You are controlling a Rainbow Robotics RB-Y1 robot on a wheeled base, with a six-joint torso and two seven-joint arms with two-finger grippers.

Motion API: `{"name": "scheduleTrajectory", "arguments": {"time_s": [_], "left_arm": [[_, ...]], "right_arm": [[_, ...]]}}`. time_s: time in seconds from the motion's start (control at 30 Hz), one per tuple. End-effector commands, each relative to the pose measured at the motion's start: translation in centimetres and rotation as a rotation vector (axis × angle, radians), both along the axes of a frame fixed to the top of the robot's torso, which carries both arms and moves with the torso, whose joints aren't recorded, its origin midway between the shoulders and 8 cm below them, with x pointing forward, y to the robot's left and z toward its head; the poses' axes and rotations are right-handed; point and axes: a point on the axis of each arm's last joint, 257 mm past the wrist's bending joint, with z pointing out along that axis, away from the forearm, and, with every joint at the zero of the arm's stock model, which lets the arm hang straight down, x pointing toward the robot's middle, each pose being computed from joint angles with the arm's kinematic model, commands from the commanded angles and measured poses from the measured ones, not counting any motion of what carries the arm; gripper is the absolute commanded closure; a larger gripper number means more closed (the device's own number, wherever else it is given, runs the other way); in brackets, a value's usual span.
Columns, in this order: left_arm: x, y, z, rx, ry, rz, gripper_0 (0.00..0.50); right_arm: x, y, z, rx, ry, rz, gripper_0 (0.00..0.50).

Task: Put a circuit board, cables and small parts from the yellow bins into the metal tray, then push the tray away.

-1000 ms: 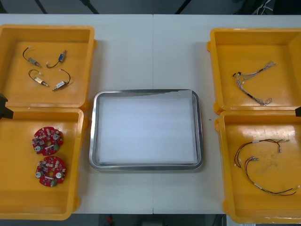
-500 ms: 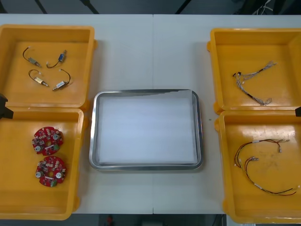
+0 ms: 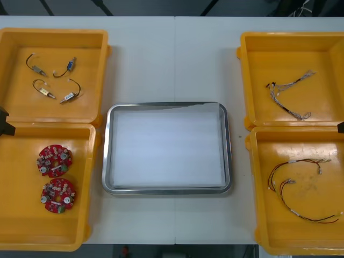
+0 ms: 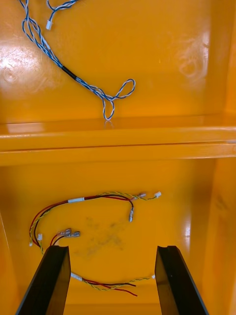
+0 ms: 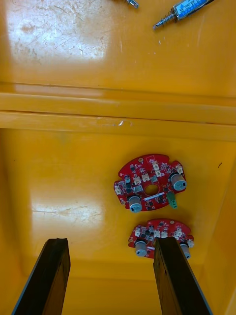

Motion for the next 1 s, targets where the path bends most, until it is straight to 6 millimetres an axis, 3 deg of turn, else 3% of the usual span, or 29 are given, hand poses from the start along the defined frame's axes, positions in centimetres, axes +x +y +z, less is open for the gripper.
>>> {"name": "scheduleTrajectory", "arguments": {"time_s": [0.03,1.0], "left_arm": [[-0.13,1.1,1.8,0.085,-0.011,-0.065,0.0],[-0.13,1.1,1.8,0.085,-0.011,-0.065,0.0]], "right_arm": [[-0.24,-1.74,1.72,-0.073,-0.03,0.018,0.0],[-0.24,-1.74,1.72,-0.073,-0.03,0.018,0.0]]}}
